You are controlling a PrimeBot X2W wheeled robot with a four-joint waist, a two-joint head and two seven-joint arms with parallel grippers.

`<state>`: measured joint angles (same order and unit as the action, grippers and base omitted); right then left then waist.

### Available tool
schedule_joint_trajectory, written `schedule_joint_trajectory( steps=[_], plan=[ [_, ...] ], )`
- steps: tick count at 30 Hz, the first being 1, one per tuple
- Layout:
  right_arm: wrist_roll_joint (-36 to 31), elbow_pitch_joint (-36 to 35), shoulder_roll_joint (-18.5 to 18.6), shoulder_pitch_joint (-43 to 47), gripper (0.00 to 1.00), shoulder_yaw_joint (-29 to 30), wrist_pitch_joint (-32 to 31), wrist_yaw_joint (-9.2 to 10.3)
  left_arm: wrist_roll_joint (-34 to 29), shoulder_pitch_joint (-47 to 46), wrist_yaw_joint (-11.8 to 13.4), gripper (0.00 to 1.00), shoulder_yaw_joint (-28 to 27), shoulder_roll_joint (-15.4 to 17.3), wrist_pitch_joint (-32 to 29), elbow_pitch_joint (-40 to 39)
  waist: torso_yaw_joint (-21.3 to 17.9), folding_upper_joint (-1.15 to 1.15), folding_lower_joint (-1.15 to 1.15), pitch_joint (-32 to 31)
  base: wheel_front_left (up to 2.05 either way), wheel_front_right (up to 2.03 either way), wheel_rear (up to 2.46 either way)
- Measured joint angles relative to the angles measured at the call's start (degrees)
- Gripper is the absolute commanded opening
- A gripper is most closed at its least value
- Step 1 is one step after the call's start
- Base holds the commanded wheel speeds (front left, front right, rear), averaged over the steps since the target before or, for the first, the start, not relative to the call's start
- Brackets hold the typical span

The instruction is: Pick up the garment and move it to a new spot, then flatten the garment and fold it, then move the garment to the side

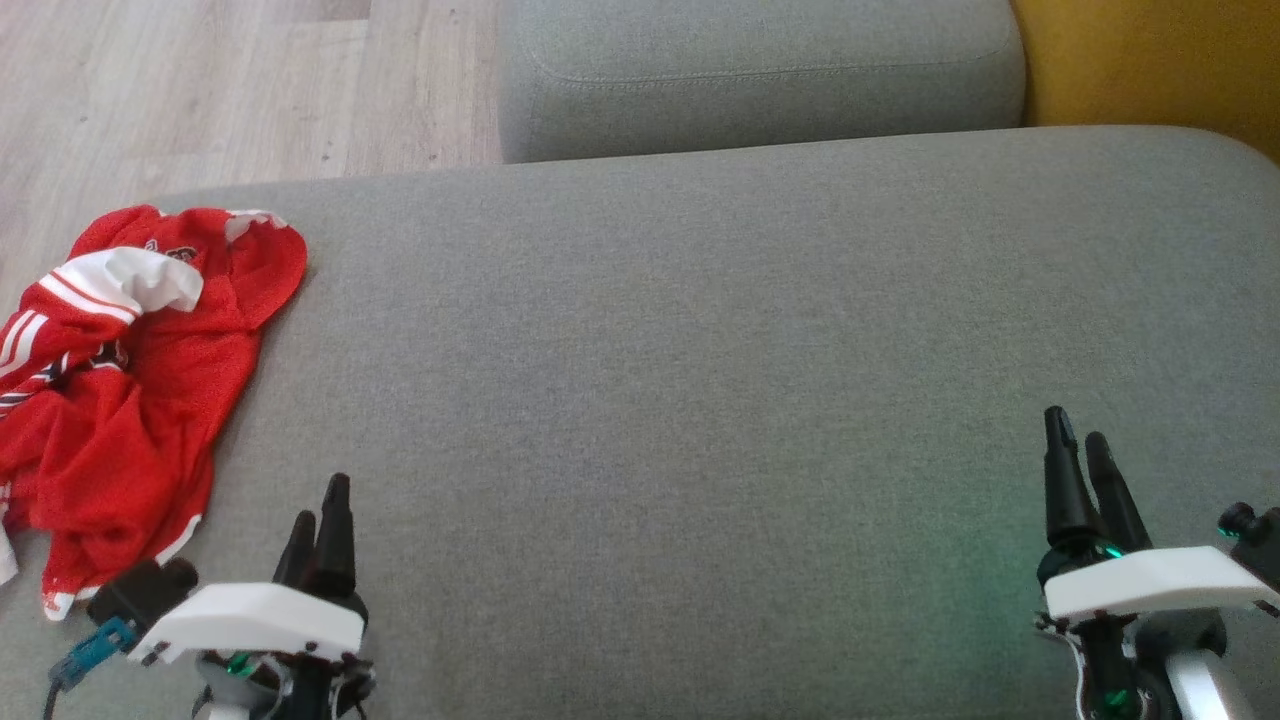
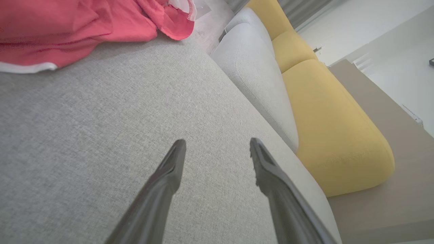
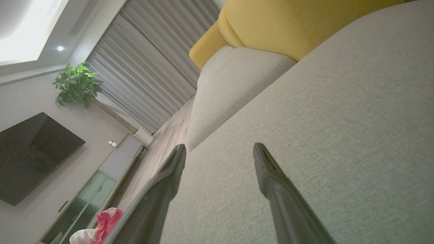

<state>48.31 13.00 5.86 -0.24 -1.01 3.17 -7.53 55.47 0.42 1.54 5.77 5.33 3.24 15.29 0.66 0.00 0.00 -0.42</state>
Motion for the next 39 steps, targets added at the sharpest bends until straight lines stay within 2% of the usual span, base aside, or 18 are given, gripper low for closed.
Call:
schedule_joint_trajectory(
  steps=[28, 39],
  plan=[
    [-21.1, -0.4, 0.8, 0.1, 1.0, -2.0, 4.7, 0.0, -20.9, 0.6, 2.2, 1.0, 3.0, 1.2, 4.5, -0.4, 0.5, 0.0, 0.0, -0.6, 0.0, 0.0, 0.0],
    [-27.4, -0.3, 1.4, 0.3, 1.0, -2.1, 6.1, 0.0, -28.2, 0.7, 3.5, 1.0, 3.5, 1.6, 6.4, -0.5, 0.8, 0.0, 0.0, -0.7, 0.0, 0.0, 0.0]
  ],
)
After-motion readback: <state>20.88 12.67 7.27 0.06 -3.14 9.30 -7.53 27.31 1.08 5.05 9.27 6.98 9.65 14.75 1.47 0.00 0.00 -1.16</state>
